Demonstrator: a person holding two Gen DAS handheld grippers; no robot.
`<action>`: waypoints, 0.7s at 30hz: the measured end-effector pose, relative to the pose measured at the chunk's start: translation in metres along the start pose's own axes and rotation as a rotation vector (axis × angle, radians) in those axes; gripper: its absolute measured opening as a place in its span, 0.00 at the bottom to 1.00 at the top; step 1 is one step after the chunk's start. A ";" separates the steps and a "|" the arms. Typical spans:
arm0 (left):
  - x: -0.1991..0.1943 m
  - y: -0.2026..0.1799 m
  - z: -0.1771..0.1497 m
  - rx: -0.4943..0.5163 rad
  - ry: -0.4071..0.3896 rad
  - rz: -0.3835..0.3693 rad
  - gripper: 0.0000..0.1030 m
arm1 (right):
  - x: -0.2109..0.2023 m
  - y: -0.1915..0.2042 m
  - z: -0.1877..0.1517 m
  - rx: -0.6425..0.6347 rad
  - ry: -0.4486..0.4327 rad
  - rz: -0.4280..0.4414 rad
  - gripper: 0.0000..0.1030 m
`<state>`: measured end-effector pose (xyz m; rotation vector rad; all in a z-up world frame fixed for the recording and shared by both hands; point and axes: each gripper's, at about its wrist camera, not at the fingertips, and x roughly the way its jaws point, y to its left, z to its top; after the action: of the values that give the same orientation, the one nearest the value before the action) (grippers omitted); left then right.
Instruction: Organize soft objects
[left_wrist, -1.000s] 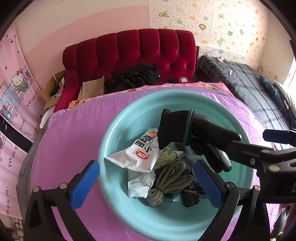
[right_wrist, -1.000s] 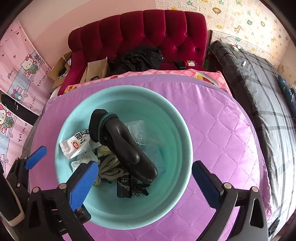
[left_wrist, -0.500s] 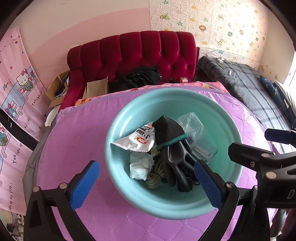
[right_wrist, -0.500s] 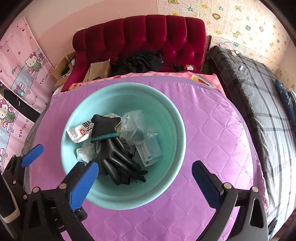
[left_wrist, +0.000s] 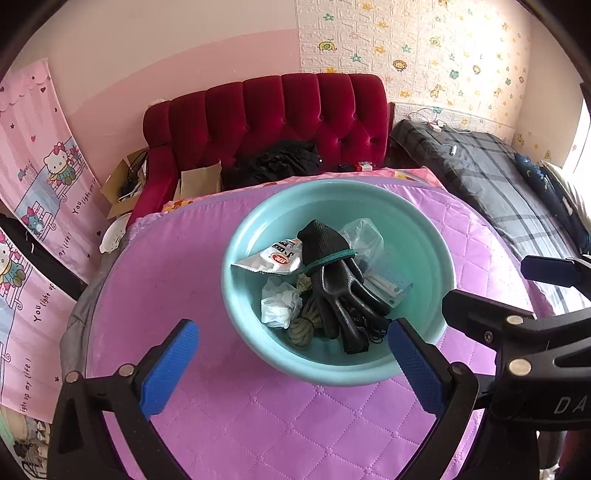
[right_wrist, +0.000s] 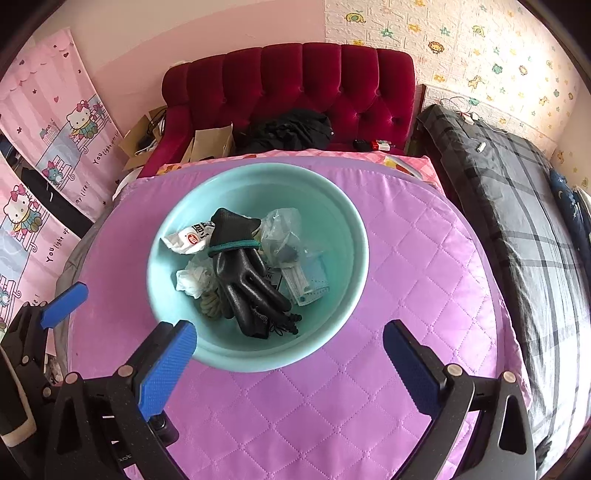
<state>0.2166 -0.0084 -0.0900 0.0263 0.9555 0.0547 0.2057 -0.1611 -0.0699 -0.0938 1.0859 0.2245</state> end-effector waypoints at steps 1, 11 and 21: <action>-0.003 0.000 -0.002 -0.001 -0.002 0.002 1.00 | -0.003 0.000 -0.003 -0.001 -0.005 0.000 1.00; -0.033 -0.012 -0.018 0.003 -0.030 0.033 1.00 | -0.033 0.001 -0.026 -0.024 -0.046 0.004 1.00; -0.057 -0.020 -0.040 -0.006 -0.073 0.055 1.00 | -0.046 0.000 -0.052 -0.042 -0.058 0.014 1.00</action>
<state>0.1524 -0.0318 -0.0675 0.0489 0.8820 0.1068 0.1399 -0.1774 -0.0538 -0.1167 1.0243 0.2613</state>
